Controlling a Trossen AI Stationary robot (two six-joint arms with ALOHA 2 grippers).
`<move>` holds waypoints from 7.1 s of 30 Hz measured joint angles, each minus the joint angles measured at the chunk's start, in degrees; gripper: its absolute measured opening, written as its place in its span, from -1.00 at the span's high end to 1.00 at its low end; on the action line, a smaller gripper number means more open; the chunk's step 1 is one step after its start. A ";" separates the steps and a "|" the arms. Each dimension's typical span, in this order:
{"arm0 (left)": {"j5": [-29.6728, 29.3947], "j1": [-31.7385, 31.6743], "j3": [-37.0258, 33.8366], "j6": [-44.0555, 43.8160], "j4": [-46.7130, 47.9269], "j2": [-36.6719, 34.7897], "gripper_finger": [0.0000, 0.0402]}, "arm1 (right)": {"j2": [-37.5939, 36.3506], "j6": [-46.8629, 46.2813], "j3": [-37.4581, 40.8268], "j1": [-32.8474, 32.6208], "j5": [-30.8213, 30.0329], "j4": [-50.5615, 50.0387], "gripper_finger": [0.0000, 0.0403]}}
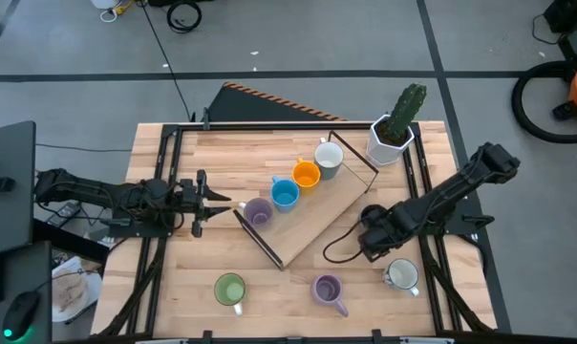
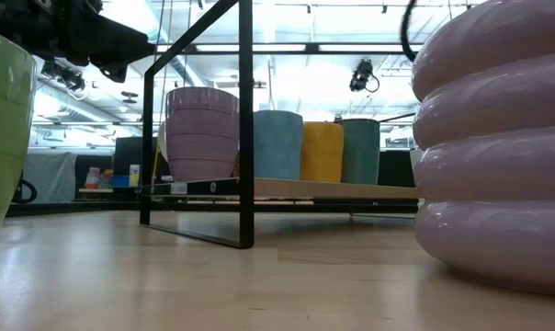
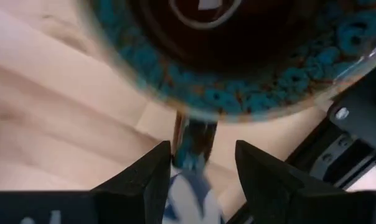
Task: Place coffee mugs
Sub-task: Put the blue brown mug on the shelf, then put the blue patterned mug on the shelf
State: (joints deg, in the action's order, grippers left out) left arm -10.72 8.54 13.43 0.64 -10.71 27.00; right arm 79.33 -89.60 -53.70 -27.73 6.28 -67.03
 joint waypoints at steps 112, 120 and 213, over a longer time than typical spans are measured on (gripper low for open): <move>-1.50 0.00 0.02 -7.54 4.87 0.01 0.42 | -4.29 52.62 -2.27 32.59 -12.48 1.33 0.73; -1.49 0.00 0.02 -7.54 4.97 -0.02 0.42 | -4.31 52.65 -1.39 32.92 -12.87 2.06 0.65; -2.78 -0.07 0.02 -7.57 -4.71 0.01 0.20 | -5.33 1.24 -21.32 -11.04 3.16 -15.31 -0.27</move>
State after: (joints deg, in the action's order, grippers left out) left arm -13.50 8.47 13.45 -6.93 -15.42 27.00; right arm 74.00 -88.36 -75.02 -38.77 9.44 -82.34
